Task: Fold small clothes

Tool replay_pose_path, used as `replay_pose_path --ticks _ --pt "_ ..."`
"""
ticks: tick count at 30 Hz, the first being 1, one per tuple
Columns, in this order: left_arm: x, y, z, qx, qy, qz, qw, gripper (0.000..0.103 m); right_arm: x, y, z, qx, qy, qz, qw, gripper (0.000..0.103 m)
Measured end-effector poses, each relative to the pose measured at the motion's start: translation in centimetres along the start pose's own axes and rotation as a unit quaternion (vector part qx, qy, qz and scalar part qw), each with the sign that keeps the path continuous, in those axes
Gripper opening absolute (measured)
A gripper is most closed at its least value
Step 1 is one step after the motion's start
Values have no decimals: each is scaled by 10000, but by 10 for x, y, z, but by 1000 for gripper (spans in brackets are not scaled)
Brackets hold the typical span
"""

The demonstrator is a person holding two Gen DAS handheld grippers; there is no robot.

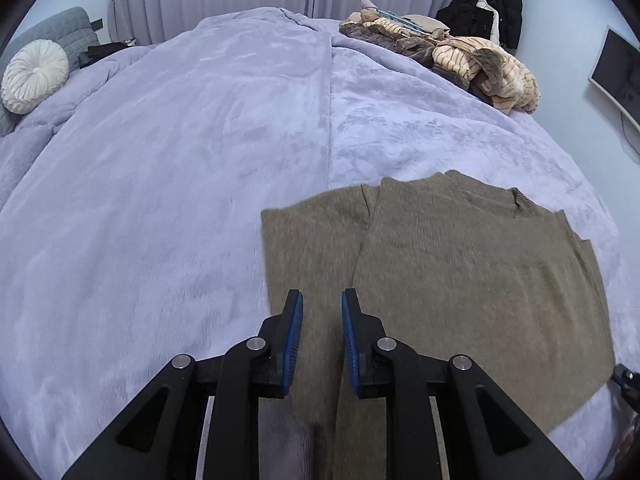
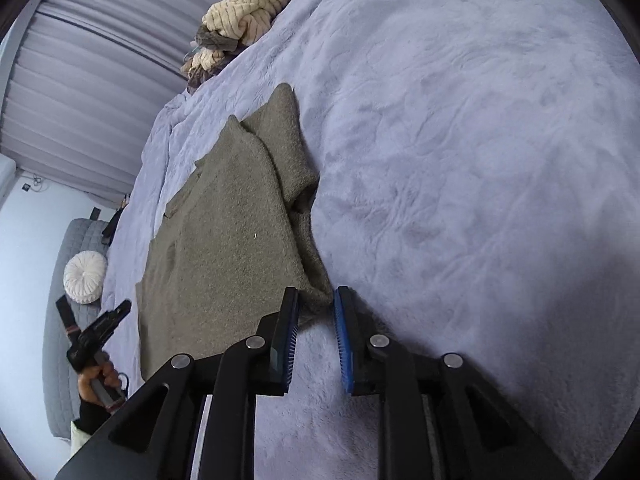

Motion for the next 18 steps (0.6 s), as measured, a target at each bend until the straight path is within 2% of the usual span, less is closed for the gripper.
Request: replay_pose_path --ticks 3,7,10,13,18 --pt "-27 -4 20 -221 18 -34 9997 22 0 8 13 -51 -232 165 9996 22" --pt "-57 -16 31 -441 123 -54 9989 22 0 41 12 -67 -293 710 9970 22" --pt "-76 -24 23 -353 299 -105 9989 22 -6 65 -3 -58 -112 1092 9939 22" --pt "-97 -21 11 -183 522 85 9984 22 -12 75 -24 -45 124 1159 9932 22" --pt "-116 -17 12 -272 346 315 9985 22 -20 64 -50 -333 439 1136 9920 22"
Point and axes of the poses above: each gripper's, at about its wrist camera, not at the fingertips, and z roughly against the way its jaws point, y to its left, x to its top, the point moved 4 cm from there along -z, roughly the way its jaws point, and after that the axes turned 6 degrees about x, right-handed, at the moved point
